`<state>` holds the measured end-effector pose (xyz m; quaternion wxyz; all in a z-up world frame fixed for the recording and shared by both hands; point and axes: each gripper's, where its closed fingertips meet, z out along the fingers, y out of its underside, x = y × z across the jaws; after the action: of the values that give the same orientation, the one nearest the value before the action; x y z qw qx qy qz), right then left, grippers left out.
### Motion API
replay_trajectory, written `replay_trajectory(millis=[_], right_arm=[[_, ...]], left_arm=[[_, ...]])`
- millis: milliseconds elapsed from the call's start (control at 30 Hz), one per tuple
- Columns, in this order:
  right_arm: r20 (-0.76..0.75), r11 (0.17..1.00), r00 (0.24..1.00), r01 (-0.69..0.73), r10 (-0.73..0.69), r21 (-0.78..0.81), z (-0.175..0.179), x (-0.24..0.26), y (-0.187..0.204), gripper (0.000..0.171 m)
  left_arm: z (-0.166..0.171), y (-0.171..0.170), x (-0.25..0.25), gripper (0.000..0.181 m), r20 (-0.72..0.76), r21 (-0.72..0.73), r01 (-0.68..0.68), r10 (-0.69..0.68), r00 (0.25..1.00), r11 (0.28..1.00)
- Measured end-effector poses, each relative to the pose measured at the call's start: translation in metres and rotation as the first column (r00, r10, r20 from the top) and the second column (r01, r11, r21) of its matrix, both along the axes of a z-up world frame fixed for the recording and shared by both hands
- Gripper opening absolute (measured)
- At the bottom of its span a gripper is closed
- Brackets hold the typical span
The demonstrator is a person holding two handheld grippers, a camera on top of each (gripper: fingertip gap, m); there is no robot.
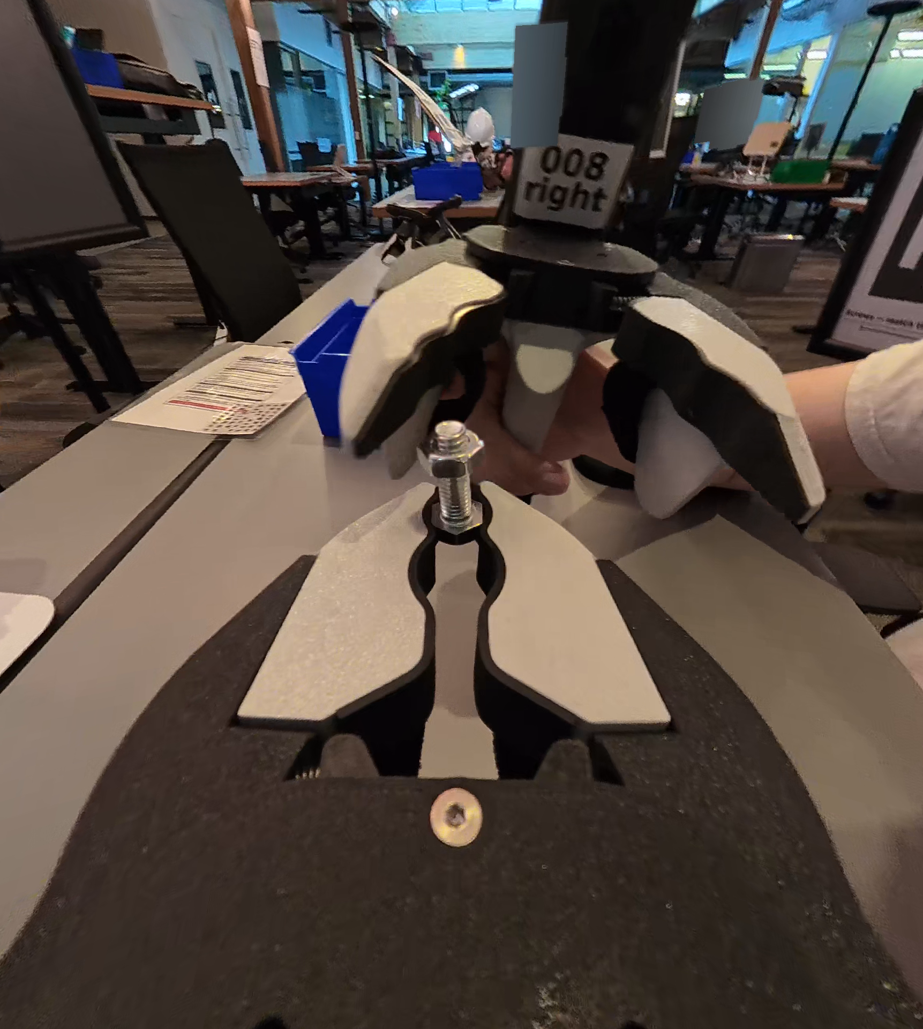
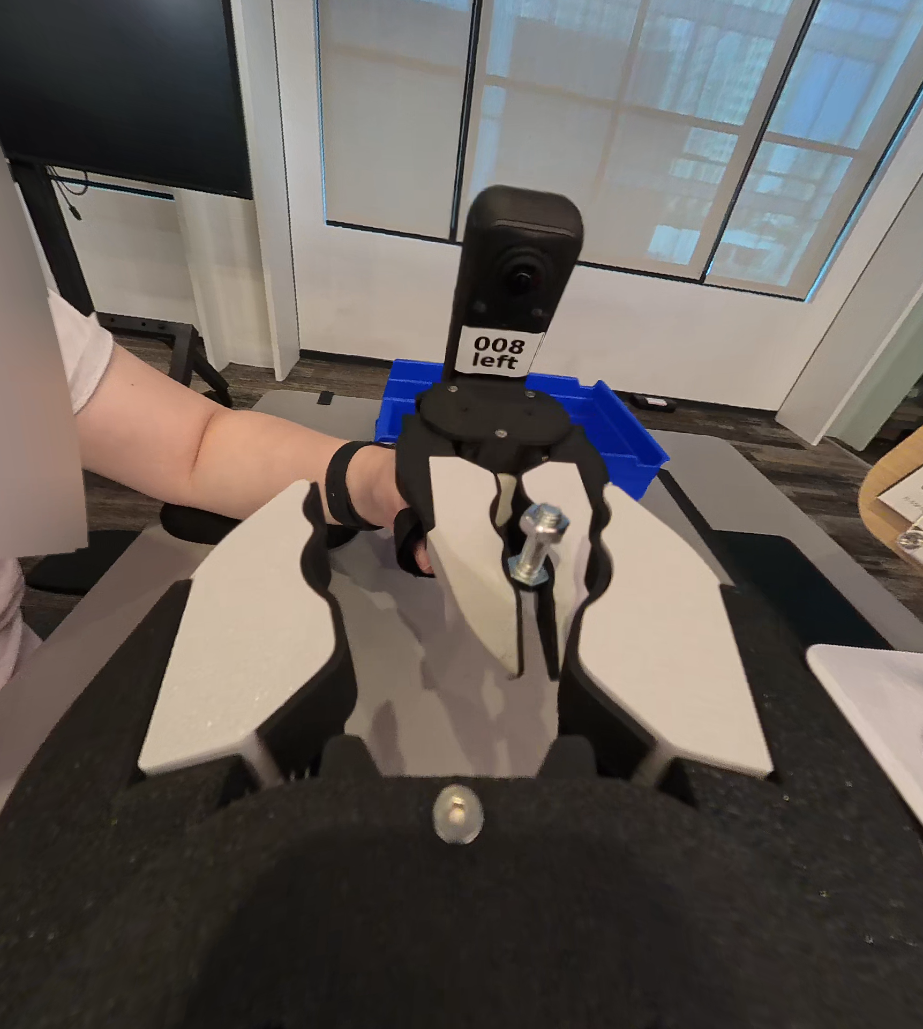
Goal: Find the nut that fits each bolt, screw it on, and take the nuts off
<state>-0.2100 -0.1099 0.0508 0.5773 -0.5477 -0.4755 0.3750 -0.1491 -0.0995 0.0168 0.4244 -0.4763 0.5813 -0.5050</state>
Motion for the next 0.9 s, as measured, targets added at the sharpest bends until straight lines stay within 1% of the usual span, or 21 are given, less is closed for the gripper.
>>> replay_trajectory(millis=[133, 167, 300, 467, 533, 633, 733, 867, 900], right_arm=[[0.035, 0.999, 0.998, -0.049, 0.049, -0.018, -0.011, -0.009, -0.006, 0.086], [0.042, 0.998, 0.997, -0.058, 0.058, -0.011, -0.012, -0.010, -0.008, 0.086], [0.058, 1.000, 0.998, -0.019, 0.018, 0.013, -0.011, -0.008, -0.004, 0.094], [0.014, 1.000, 1.000, -0.004, 0.004, 0.000, -0.003, 0.001, 0.000, 0.091], [0.021, 1.000, 1.000, -0.005, 0.005, 0.006, -0.002, 0.004, 0.000, 0.083], [0.016, 1.000, 1.000, 0.007, -0.007, 0.012, 0.000, 0.006, 0.002, 0.078], [0.000, 0.998, 0.998, 0.062, -0.062, -0.022, -0.001, 0.011, 0.012, 0.057], [-0.041, 0.989, 0.994, 0.093, -0.099, -0.118, -0.004, 0.020, 0.024, 0.028], [-0.054, 0.985, 0.993, 0.098, -0.106, -0.140, -0.005, 0.023, 0.027, 0.025]], left_arm=[[-0.003, -0.013, 0.005, 0.009, -0.014, 0.026, 0.038, -0.038, 0.999, 0.999], [-0.004, -0.011, 0.005, 0.009, -0.020, 0.031, 0.029, -0.028, 0.999, 0.999], [0.000, -0.001, 0.001, 0.009, -0.001, 0.008, -0.005, 0.005, 1.000, 1.000], [0.009, 0.016, -0.007, 0.009, 0.035, -0.039, -0.064, 0.065, 0.997, 0.997], [0.013, 0.024, -0.010, 0.009, 0.052, -0.070, -0.088, 0.092, 0.994, 0.994], [0.013, 0.030, -0.012, 0.009, 0.055, -0.118, -0.104, 0.111, 0.992, 0.988], [0.011, 0.025, -0.009, 0.009, 0.057, -0.135, -0.076, 0.084, 0.995, 0.988], [0.006, 0.016, -0.004, 0.009, 0.032, -0.080, -0.064, 0.067, 0.997, 0.995], [0.005, 0.015, -0.003, 0.009, 0.026, -0.066, -0.063, 0.065, 0.998, 0.996]])
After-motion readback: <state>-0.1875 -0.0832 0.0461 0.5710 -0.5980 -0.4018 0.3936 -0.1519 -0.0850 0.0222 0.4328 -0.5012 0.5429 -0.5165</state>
